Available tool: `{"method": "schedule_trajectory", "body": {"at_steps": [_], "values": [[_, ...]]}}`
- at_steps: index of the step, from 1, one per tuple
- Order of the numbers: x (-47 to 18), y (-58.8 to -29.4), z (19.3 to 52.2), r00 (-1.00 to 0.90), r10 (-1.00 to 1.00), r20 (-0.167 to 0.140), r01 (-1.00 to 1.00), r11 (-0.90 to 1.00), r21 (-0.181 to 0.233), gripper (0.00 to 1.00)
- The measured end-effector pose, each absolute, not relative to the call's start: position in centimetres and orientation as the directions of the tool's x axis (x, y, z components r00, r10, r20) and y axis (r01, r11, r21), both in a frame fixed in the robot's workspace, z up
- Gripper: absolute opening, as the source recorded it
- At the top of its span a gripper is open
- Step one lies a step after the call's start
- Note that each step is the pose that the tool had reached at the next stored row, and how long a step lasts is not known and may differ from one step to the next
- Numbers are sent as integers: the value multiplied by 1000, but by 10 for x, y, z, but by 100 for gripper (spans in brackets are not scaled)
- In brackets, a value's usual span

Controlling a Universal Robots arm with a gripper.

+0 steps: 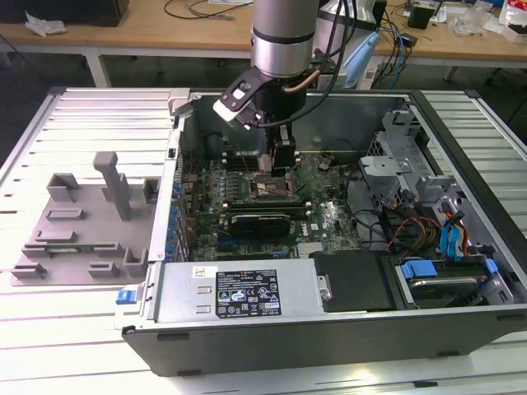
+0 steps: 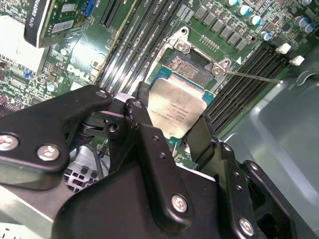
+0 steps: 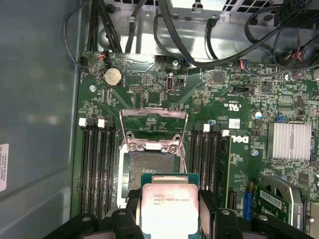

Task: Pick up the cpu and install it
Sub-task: 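Place the cpu into insertion slot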

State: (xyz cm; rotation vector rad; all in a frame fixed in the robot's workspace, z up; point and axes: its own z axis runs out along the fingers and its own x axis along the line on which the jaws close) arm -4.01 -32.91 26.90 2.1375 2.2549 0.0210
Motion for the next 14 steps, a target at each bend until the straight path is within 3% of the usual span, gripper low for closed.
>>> {"method": "schedule_trajectory", "body": {"at_steps": [14], "values": [[-40,-329,252,-53,998,-16,998,54,43,55]]}}
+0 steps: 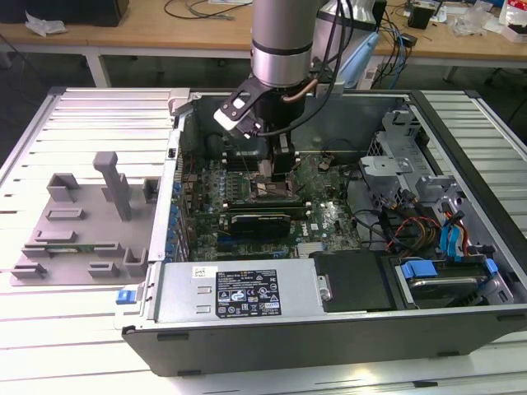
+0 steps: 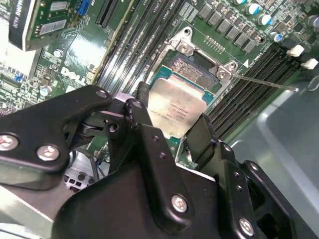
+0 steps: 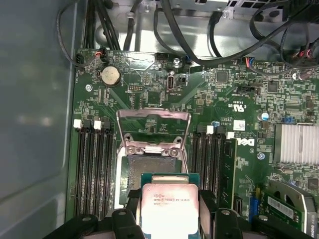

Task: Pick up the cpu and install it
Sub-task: 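Place the cpu into insertion slot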

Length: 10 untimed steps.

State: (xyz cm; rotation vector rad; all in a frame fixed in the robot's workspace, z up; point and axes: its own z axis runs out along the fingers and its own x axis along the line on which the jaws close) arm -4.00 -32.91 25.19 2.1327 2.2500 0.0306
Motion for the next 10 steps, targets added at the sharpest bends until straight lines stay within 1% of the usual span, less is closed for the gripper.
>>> {"method": "schedule_trajectory", "body": {"at_steps": [10], "values": [[-39,-328,233,-44,999,-16,998,45,43,55]]}}
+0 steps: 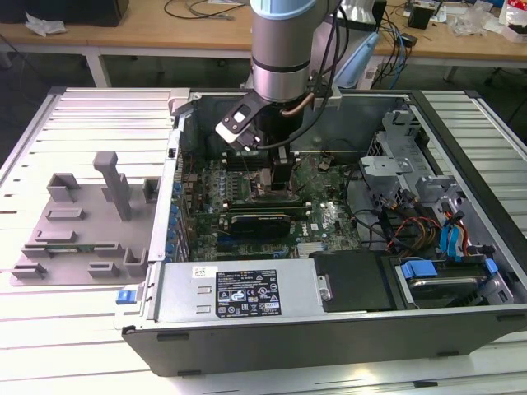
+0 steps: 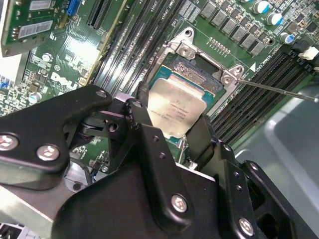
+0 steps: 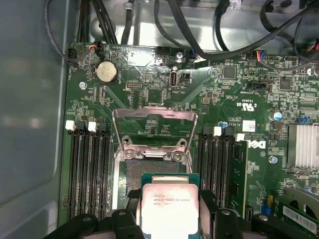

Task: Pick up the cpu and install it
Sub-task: 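Place the cpu into insertion slot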

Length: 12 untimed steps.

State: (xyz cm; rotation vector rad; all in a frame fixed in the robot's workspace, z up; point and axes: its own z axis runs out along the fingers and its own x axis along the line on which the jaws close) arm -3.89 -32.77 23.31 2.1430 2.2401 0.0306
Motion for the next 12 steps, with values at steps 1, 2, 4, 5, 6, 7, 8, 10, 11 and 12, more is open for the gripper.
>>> {"method": "schedule_trajectory", "body": {"at_steps": [1,2,4,5,6,7,8,10,11,12], "values": [[-39,-328,232,-41,999,-16,998,42,43,55],[-39,-327,231,-37,999,-16,998,38,43,55],[-39,-327,231,-35,999,-16,998,36,43,55],[-39,-327,231,-35,999,-16,998,36,43,55],[-39,-327,230,-35,999,-16,998,36,43,55],[-39,-327,229,-35,999,-16,998,36,43,55],[-39,-327,229,-35,999,-16,998,36,43,55],[-39,-327,229,-35,999,-16,998,36,43,55],[-39,-327,228,-35,999,-16,998,36,43,55],[-39,-327,228,-35,999,-16,998,36,43,55]]}}
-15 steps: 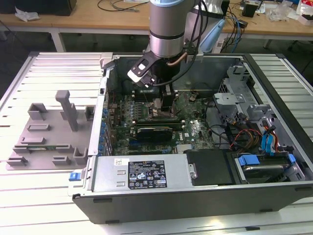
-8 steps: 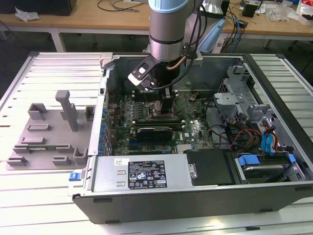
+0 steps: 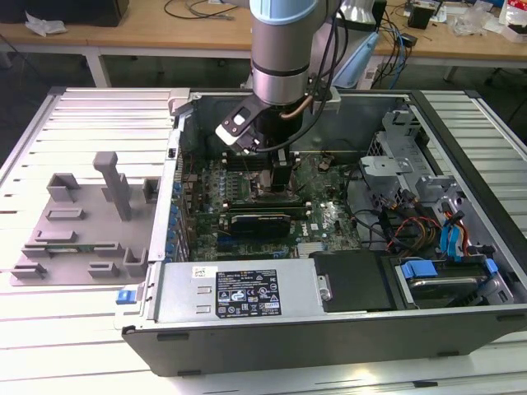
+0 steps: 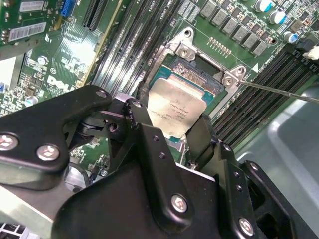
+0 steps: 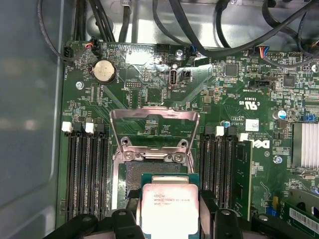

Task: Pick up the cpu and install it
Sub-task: 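Place the cpu into insertion slot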

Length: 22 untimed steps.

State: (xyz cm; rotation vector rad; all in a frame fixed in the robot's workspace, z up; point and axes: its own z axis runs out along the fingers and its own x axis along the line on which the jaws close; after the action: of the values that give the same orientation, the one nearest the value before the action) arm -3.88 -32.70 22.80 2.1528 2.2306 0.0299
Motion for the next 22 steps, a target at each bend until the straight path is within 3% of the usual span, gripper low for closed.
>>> {"method": "schedule_trajectory", "body": {"at_steps": [22], "values": [[-39,-317,215,-35,999,-16,998,36,43,55]]}}
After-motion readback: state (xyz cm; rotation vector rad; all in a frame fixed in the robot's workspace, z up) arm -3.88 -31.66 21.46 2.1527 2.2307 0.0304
